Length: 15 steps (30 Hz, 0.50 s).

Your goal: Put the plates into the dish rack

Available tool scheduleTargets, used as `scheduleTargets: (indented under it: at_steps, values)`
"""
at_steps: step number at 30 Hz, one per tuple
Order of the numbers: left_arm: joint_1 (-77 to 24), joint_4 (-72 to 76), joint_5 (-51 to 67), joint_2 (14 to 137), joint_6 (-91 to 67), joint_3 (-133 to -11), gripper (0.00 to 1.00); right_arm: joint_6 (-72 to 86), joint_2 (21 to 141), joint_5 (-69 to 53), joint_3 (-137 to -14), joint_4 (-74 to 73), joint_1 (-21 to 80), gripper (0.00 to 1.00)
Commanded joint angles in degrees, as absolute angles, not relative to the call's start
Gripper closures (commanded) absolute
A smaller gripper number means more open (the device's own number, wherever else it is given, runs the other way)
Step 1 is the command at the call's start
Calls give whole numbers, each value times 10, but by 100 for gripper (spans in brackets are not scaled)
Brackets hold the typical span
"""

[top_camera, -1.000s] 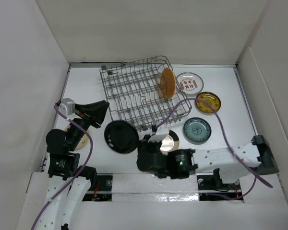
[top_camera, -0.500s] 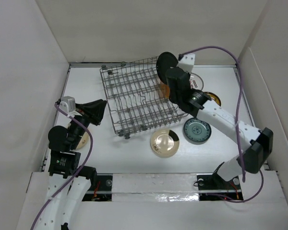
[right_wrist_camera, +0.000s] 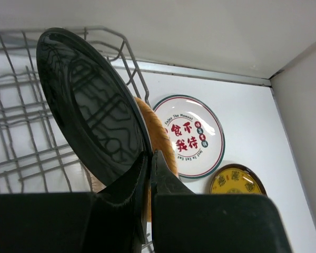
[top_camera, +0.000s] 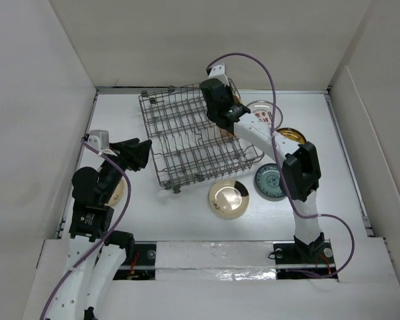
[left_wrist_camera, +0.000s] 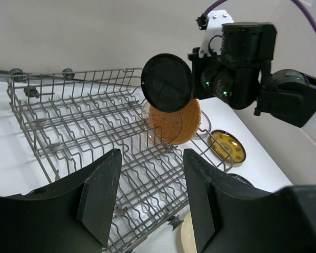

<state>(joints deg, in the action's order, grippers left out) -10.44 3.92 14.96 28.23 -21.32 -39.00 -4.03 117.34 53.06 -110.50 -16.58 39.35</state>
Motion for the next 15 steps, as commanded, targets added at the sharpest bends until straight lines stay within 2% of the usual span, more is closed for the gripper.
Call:
scheduleTargets:
  at_steps: [1,7,15]
  values:
    - [-106,53,133,295,-205,-409,52,-69,1197,514,-1168,-170,383,100]
    - [-106,54,110,292,-203,-403,52,-67,1242,497,-1181,-174,372,100]
    - [-99,64,115,303,-211,-398,52,-43,1249,494,-1135,-171,378,100]
